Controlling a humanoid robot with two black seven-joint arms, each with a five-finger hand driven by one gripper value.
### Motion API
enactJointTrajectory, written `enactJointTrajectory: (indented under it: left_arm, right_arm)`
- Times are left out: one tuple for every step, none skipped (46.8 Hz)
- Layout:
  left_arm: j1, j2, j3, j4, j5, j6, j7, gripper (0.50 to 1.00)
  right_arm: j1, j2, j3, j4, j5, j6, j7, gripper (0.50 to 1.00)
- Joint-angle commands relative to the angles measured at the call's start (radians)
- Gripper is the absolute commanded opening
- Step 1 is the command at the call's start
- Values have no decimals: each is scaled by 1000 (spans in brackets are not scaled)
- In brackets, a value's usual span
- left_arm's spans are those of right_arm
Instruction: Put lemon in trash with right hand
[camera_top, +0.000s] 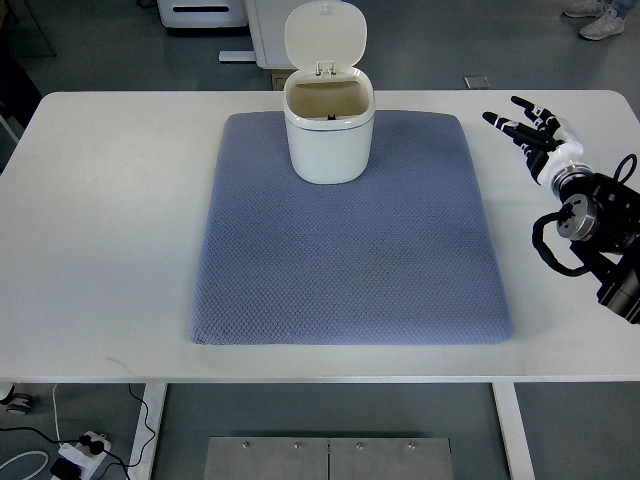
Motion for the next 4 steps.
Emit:
enactJointTrajectory:
  left_arm:
    - [0,0,0,0,0,0,0,1000]
    - [0,0,0,0,0,0,0,1000]
    - [0,0,0,0,0,0,0,1000]
    - [0,0,0,0,0,0,0,1000]
  right_arm:
    - [0,2,0,0,0,0,-1,1000]
    - [0,2,0,0,0,0,-1,1000]
    - [0,2,0,0,0,0,-1,1000]
    - [0,2,0,0,0,0,-1,1000]
